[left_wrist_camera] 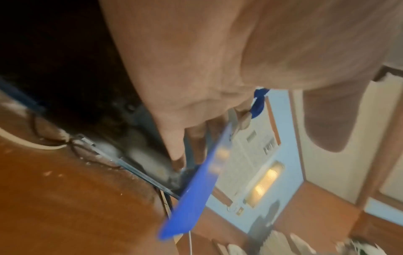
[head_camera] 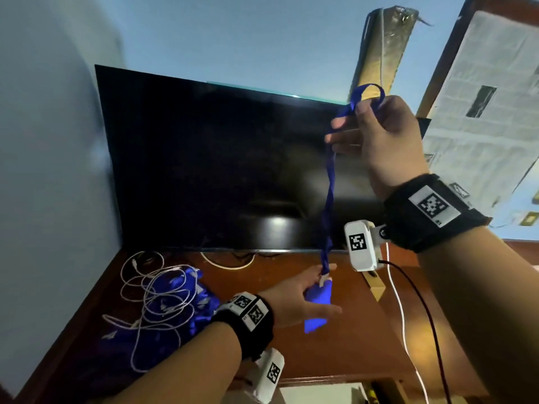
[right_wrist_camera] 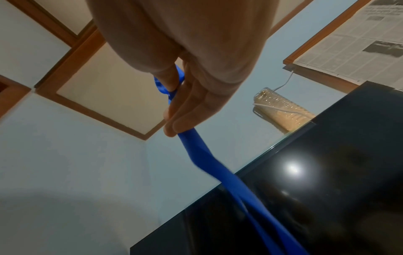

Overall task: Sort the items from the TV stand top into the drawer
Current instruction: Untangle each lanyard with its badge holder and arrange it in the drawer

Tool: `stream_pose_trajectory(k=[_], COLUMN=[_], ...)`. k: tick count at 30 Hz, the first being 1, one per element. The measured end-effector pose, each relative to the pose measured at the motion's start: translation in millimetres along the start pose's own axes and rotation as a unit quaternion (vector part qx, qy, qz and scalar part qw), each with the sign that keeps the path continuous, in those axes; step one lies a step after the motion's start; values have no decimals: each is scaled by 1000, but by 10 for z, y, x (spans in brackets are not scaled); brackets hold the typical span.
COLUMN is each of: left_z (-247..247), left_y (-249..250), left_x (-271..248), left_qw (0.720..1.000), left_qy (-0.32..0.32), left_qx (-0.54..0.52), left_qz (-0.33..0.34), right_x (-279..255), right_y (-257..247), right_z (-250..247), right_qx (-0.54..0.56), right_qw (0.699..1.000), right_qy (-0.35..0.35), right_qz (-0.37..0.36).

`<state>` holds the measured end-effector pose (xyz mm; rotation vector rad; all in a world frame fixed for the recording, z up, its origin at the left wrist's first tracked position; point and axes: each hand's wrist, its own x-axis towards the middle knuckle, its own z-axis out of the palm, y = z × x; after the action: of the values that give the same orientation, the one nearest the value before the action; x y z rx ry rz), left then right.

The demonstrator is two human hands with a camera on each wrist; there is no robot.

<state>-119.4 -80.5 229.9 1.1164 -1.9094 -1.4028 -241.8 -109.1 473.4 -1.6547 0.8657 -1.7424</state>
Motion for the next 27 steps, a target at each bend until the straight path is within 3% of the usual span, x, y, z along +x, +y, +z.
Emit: stream_pose_trajectory(k=[3, 8, 12, 16, 21, 24, 27], left_z=[96, 11, -216, -478, -838, -1026, -1199], left_y=[99, 71, 245, 455, 670, 692, 729], left_x=[24, -125, -345, -506, -705, -784, -904], left_qw=[999, 993, 964, 940, 923, 920, 923], left_qy=[43, 99, 161, 210, 278, 319, 328], left_qx=[23, -66, -210, -267, -262, -225, -196], left_qz=[14, -3, -5, 32, 46, 42, 40], right_x=[-9, -41, -341, -937, -1544, -1602, -1547], right_y=[81, 343, 751, 990, 917, 946, 929], right_z=[-87, -360, -442, -231, 75, 185, 198], right_qx=[5, -87, -157, -137, -51, 0, -40], right_qw=[1000, 995, 973, 943, 945, 949, 961], right_qy=[1, 34, -22, -135, -207, -202, -183], right_qz=[1, 24, 165, 270, 249, 242, 203])
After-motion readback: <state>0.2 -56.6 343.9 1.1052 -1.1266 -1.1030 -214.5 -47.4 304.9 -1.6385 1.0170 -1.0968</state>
